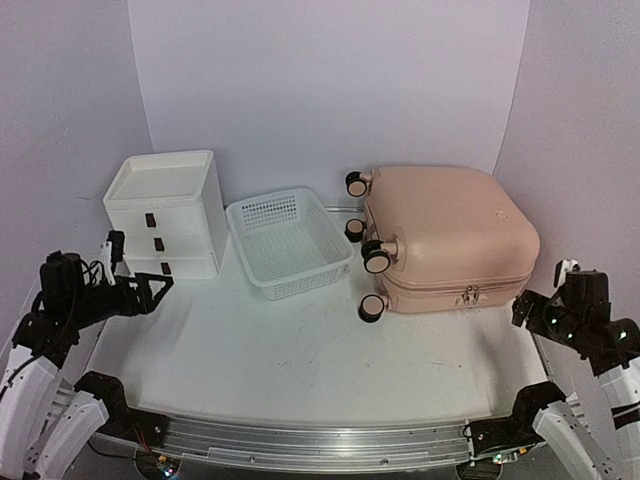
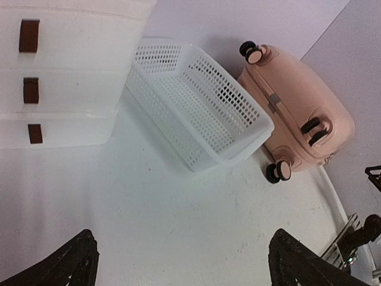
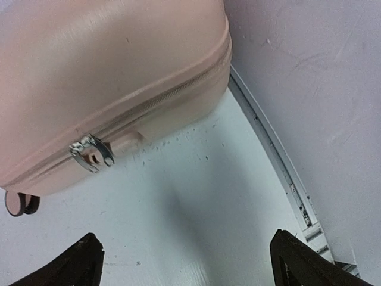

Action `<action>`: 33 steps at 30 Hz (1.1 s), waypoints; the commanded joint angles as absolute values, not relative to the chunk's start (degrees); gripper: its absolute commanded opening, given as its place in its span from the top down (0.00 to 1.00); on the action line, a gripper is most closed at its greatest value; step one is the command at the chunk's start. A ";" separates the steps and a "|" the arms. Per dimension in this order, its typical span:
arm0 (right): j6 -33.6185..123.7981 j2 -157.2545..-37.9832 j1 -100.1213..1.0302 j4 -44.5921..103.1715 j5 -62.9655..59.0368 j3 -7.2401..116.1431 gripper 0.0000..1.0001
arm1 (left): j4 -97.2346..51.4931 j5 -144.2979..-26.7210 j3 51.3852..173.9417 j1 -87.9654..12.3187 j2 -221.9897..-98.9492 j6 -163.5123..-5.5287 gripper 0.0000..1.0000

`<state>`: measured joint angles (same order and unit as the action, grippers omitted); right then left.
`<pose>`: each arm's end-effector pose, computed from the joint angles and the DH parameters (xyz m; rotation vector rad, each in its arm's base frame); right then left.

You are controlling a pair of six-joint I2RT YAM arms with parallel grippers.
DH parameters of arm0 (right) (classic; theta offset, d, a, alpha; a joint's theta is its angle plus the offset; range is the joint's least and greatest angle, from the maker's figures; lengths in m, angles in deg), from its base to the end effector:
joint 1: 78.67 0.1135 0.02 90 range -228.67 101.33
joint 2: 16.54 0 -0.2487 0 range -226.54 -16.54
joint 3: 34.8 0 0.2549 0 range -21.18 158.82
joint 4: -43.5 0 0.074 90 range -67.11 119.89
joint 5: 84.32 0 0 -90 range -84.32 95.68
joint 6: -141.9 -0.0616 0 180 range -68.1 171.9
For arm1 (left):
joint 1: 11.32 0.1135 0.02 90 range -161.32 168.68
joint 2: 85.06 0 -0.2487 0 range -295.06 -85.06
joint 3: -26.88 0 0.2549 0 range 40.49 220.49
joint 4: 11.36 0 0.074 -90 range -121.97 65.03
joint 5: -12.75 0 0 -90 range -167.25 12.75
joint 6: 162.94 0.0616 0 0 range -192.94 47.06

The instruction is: Open, take out, and arrange the luggage

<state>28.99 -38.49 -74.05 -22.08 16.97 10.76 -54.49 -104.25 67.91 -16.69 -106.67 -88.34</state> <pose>0.1234 -0.0021 0.2187 0.4623 2.2389 0.0229 0.1439 -0.0416 0.2380 0.1361 1.9991 -0.7005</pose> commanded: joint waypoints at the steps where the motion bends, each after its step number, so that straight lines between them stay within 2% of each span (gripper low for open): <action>1: 30.85 -45.98 -74.28 -29.13 18.52 24.91 0.01 | -55.34 -101.68 80.79 -15.56 -114.34 -92.45 0.00; 8: 33.19 -56.10 -74.45 -35.62 15.70 42.27 0.01 | -57.12 -102.26 96.05 -15.26 -127.33 -97.55 0.00; 14: 32.97 -61.07 -74.49 -38.39 12.24 50.28 0.02 | -58.65 -95.99 103.95 -24.32 -138.38 -101.32 0.00; 22: 34.80 -62.71 -74.59 -40.23 6.18 53.56 0.02 | -60.28 -86.47 114.70 -38.72 -158.06 -105.21 0.03; 33: 37.95 -60.70 -74.73 -41.91 3.95 54.65 0.02 | -65.79 -69.75 129.21 -44.76 -185.03 -114.60 0.07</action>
